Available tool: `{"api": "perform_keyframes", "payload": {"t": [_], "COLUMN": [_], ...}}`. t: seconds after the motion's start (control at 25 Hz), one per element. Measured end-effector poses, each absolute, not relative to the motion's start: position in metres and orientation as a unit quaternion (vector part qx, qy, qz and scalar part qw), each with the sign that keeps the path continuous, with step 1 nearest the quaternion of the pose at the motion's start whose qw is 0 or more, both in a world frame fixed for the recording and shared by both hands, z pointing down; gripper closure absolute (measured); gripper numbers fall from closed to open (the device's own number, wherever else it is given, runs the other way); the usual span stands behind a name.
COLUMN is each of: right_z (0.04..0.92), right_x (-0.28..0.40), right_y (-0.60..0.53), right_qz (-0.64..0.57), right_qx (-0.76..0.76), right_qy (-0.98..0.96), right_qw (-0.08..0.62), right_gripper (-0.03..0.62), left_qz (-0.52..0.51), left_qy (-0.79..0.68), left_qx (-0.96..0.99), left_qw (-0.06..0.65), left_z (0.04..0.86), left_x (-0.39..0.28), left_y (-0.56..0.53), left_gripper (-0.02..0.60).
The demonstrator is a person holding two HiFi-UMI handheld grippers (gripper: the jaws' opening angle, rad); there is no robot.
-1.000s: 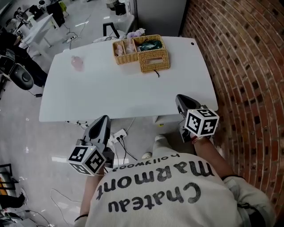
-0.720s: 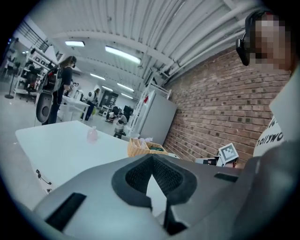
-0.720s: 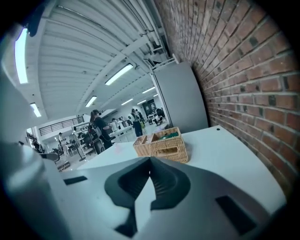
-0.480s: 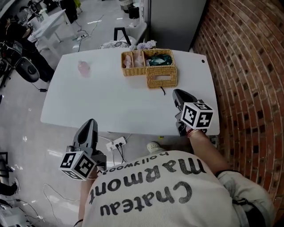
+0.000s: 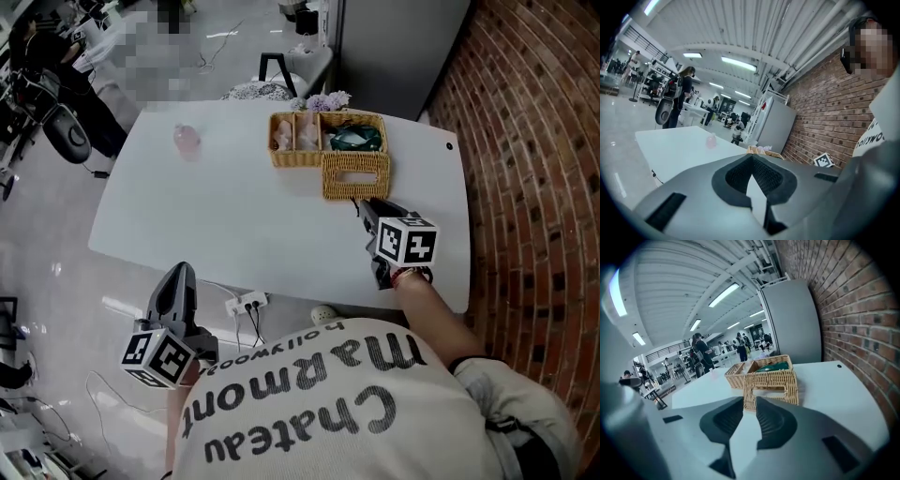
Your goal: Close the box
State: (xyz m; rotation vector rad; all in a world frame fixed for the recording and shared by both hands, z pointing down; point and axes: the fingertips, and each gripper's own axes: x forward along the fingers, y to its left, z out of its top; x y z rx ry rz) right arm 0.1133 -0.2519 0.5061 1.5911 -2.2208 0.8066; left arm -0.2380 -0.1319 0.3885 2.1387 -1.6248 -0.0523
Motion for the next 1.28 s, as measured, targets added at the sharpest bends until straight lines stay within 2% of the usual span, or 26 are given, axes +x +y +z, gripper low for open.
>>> {"api": "perform_keyframes", "payload": {"t": [0.44, 1.28], "right_z": [0.575, 0.622], "right_x": [0.113, 0.111], "right_y": [-0.271, -0.29], "right_qz": [0.28, 0.302], "right_qx": [0.532, 0.522], "right_qy": [-0.759, -0.73], "right_qw": [0.251, 0.32], "right_gripper": [0.488, 0.496], "left_qz": [-0.021, 0.002], "left_qy": [-0.63, -0.638], "left_qx": [0.734, 0.721], "left_qw": [0.252, 0.271], "left_z": [0.406, 0.426], "left_x": [-0.26, -0.256], "left_y": [-0.137, -0.154], "left_gripper": [0.581, 0.581]}}
